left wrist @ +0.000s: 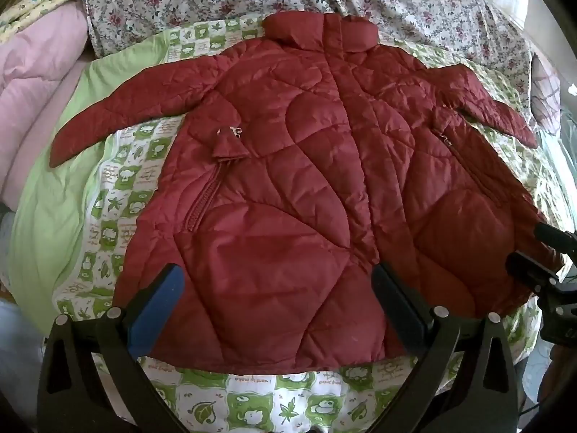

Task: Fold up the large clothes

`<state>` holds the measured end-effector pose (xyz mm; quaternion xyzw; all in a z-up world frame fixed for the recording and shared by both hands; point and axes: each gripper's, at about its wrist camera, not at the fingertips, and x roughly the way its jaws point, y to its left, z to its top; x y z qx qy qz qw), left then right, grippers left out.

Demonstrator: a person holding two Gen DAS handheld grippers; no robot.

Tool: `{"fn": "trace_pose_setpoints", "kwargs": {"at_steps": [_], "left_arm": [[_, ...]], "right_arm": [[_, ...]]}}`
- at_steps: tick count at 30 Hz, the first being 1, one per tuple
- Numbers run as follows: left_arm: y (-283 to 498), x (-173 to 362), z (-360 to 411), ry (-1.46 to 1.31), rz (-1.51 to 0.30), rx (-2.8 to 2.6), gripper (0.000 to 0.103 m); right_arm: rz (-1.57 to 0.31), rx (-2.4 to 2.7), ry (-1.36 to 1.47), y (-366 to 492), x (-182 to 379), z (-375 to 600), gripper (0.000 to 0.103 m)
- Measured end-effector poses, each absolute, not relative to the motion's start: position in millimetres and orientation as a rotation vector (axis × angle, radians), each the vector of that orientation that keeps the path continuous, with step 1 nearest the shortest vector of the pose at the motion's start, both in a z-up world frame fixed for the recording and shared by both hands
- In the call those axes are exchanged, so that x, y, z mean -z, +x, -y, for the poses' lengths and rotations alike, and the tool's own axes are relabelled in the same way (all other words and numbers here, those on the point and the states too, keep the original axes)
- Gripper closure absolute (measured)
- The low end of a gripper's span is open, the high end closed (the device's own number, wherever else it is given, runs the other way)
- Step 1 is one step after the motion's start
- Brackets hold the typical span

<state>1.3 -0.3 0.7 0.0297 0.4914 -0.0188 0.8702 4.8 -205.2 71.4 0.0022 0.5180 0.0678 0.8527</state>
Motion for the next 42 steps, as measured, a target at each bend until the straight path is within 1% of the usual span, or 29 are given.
{"fn": "trace_pose_setpoints", "kwargs": {"at_steps": [13,37,42], "left_arm": [[-2.4,-6.1,3.7,0.06,-1.031,0.041,0.0],[2.9,4.4,2.2,0.103,-1.05,0.025,0.0],[5.7,4.1,4.2,0.142,-1.066,0.005,0.0]], "right_arm": [[-1.09,-0.142,0.006,6.3,-73.1,198.6,0.012],[-1.093,-0.152,0.013,7.7,-74.8,201.9,0.012],[-1.173,-0.162,0.058,9.8,-77.2,205.6,0.012]]}}
